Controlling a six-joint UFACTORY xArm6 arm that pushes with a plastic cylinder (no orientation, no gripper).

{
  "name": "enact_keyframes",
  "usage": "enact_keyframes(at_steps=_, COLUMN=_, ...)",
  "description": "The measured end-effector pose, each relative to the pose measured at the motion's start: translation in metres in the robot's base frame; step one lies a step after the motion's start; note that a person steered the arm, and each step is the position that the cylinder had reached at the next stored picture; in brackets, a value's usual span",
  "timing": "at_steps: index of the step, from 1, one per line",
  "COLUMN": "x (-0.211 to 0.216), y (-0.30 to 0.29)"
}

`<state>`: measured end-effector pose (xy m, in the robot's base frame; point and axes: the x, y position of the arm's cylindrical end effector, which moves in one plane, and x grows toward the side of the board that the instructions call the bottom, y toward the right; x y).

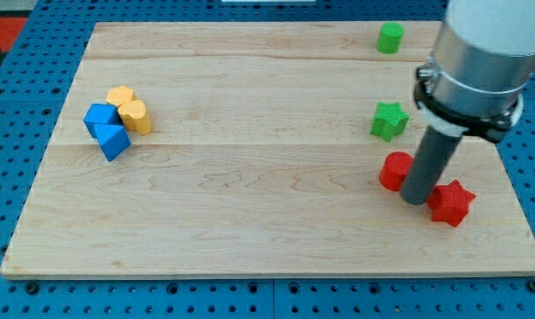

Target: Place the red star towards right of red circle

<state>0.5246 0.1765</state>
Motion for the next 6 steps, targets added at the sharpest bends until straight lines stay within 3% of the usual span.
enact_keyframes(at_steps=2, x=-0.046, y=-0.016)
enact_keyframes(at_steps=3, x=-0.049, y=0.031)
enact_keyframes(at_steps=4, x=-0.067, y=0.12)
enact_keyframes(at_steps=5, x=0.004, y=0.165)
enact_keyframes(at_steps=6, x=0.071, y=0.154)
